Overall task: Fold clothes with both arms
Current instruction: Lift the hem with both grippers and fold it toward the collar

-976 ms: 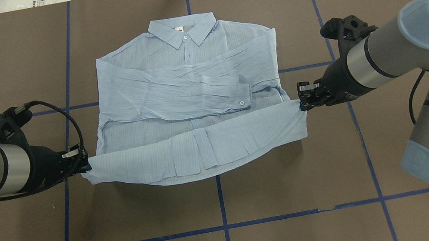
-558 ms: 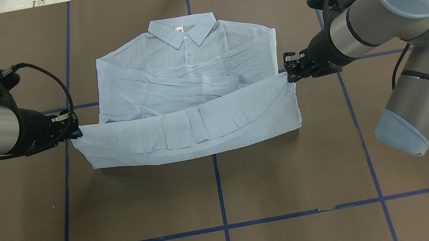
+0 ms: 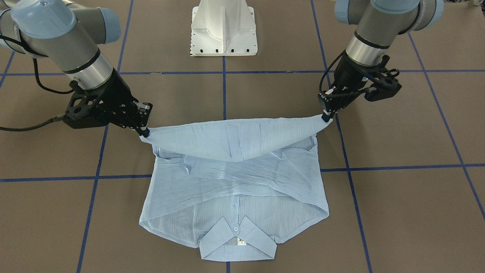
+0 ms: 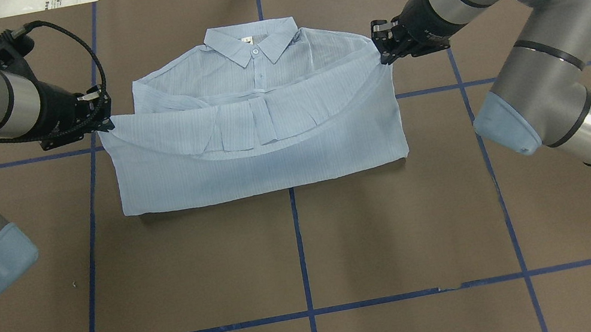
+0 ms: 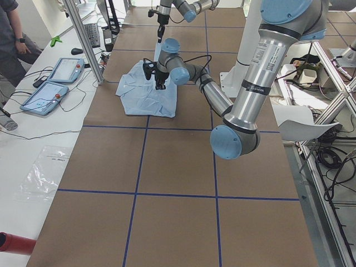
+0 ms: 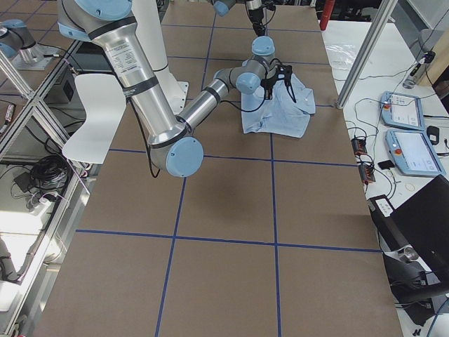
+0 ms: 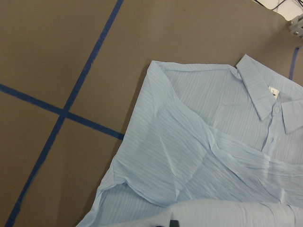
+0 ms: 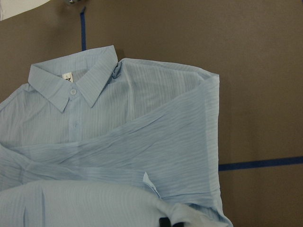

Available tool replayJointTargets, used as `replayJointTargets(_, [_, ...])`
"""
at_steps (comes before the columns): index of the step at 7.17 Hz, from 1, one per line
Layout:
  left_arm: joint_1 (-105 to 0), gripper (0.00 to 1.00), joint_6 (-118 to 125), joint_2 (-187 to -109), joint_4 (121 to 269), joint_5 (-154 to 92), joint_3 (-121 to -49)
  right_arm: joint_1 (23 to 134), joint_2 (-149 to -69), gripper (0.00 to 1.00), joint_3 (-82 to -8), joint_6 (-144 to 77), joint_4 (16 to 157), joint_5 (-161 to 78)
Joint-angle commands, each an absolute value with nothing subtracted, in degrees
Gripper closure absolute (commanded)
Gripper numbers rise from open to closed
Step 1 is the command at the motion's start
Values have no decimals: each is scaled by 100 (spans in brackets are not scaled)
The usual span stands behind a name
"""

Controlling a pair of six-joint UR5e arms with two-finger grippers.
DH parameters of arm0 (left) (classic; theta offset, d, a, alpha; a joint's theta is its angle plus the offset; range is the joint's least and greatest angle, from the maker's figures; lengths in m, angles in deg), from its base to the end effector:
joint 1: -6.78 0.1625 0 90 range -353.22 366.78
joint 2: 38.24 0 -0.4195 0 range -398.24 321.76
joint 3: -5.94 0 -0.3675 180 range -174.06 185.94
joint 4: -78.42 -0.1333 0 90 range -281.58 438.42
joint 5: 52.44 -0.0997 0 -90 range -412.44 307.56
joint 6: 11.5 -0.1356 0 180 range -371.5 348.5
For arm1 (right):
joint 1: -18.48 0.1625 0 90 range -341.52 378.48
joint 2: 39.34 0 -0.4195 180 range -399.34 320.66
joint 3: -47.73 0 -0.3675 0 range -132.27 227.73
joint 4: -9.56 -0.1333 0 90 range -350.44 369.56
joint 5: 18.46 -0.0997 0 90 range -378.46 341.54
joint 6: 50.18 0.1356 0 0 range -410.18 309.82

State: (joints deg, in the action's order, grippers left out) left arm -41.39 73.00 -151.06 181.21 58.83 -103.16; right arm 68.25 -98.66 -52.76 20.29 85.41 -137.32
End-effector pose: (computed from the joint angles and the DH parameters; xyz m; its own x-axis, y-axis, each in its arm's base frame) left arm 0.3354 -0.5009 0.2953 0.4311 -0.3478 -0.8326 0.4577 0.8795 -0.1304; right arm -0.3648 -0.5363 0.2669 0.4842 0.1190 0.8668 -0.2657 0.9639 0.0161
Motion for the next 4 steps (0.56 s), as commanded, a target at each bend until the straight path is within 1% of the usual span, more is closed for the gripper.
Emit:
replayJointTargets(1, [-4374, 100, 7279, -15782, 18160, 5874, -9344, 7050, -9428, 100, -4503, 1786, 8532, -13737])
replayJointTargets(3, [-4603, 100, 7086, -16057, 18632, 5865, -8551, 7121, -9043, 100, -3879, 1600, 8532, -13737])
replayJointTargets(4, [-4604, 100, 7094, -16171, 18991, 5865, -8112, 7121, -9005, 100, -3745, 1574, 8524, -13737])
